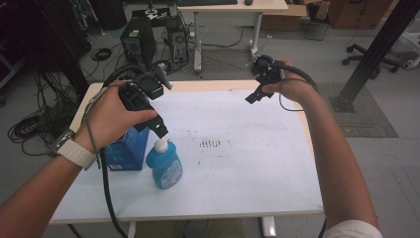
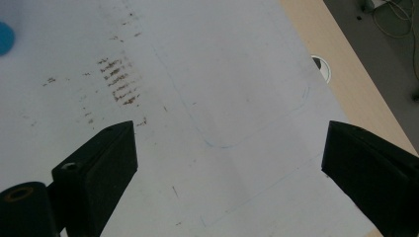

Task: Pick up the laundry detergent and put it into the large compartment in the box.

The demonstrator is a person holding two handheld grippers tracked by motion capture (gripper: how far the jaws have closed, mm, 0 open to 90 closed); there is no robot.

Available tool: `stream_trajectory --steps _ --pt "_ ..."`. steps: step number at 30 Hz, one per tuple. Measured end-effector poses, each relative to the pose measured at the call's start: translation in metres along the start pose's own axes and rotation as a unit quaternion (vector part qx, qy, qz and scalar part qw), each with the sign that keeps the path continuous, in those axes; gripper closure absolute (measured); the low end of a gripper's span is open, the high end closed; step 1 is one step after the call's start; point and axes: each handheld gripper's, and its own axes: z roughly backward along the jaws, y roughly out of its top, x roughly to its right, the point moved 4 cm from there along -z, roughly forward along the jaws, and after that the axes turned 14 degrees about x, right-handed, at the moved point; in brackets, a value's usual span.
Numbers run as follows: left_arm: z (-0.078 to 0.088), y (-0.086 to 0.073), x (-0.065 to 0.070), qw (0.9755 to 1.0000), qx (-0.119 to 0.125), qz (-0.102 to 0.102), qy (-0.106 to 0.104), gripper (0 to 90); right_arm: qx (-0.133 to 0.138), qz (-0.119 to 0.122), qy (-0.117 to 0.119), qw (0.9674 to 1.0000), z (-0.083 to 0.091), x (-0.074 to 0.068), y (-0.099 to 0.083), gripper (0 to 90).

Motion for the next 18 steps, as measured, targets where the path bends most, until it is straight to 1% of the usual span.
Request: stream_trajectory --steps 1,5,10,14,18 --pt "0.000 -0.001 0.000 0.9999 -0.009 -0.006 -0.002 7.3 -0.002 0.001 0.000 1.0000 0.000 0.000 0.000 7.1" --pt "-0.005 -0.004 0.001 0.9999 -0.014 -0.002 -0.004 7.3 0.001 0.000 0.001 1.0000 -0.002 0.000 0.001 7.1" --pt "-0.008 -0.006 0.002 0.9999 -0.009 0.007 0.001 7.2 0.001 0.002 0.003 1.0000 -0.003 -0.001 0.001 7.1" --pt "-0.010 -0.008 0.003 0.9998 -0.011 0.013 -0.005 7.2 0.002 0.001 0.003 1.0000 -0.003 0.000 0.001 7.1" --pt "-0.012 -0.010 0.005 0.9998 -0.012 0.011 -0.008 7.4 0.002 0.002 0.003 1.0000 -0.004 0.000 0.002 7.1"
